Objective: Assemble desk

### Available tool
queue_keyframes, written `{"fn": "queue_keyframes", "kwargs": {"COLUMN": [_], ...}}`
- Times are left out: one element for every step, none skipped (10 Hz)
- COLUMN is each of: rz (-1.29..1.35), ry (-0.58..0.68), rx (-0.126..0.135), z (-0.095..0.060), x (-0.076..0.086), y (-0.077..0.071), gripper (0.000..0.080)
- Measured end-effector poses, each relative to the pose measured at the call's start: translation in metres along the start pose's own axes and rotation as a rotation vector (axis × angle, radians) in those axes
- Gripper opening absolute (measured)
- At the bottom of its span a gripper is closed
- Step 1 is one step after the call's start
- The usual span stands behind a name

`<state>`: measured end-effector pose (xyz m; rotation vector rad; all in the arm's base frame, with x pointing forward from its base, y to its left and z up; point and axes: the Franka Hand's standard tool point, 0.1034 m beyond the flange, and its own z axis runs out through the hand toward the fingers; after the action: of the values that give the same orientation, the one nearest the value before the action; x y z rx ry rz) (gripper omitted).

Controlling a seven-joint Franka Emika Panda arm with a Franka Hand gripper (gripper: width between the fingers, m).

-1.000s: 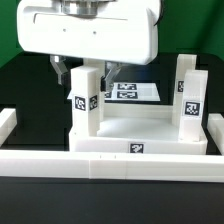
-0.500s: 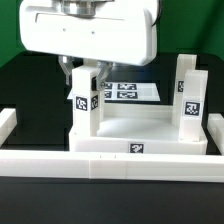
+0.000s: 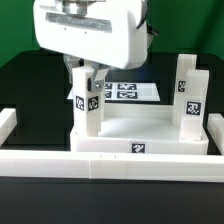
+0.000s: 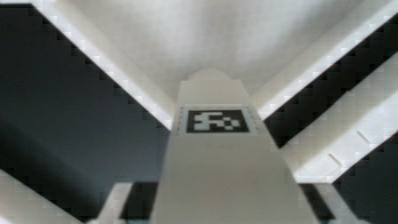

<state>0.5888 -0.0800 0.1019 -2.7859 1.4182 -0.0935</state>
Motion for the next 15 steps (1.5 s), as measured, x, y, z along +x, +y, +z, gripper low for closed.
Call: {"fn": "queue_keyframes", "kwargs": {"rz": [0.089, 0.141, 0.264, 0.356, 0.468, 0.599, 0.641, 0.735, 0.793, 0.844, 0.914, 0.956, 1.0, 1.042, 1.059], "ry": [-0.003, -0.004, -0.006, -0.011, -0.021, -0.031, -0.035, -0.041, -0.045, -0.046, -0.047, -0.048, -0.05, -0.051, -0.052], "rx": [0.005, 0.006, 0.014, 0.018, 0.027, 0.034, 0.038, 0.04, 0.037, 0.036, 0.035, 0.034, 0.032, 0.03, 0.029], "z": [-0.0001, 0.0, 0.0002, 0.0002, 0.0003, 0.0003, 0.0003, 0.0003, 0.0004, 0.0004, 0.0004, 0.0005, 0.0006, 0.0007, 0.0007], "x": [0.0, 0.0, 0.0, 0.0001, 0.0004, 0.0006, 0.0008, 0.0003, -0.0007, -0.001, -0.0013, -0.0016, -0.0021, -0.0027, -0.0032], "y": [-0.0003, -0.0001, -0.0004, -0.0002, 0.0005, 0.0006, 0.0008, 0.0001, -0.0008, -0.0011, -0.0014, -0.0016, -0.0018, -0.0021, -0.0024], "gripper": [0.0289, 0.029, 0.029, 0.029, 0.029, 0.029, 0.029, 0.029, 0.029, 0.029, 0.029, 0.029, 0.029, 0.029, 0.029]}}
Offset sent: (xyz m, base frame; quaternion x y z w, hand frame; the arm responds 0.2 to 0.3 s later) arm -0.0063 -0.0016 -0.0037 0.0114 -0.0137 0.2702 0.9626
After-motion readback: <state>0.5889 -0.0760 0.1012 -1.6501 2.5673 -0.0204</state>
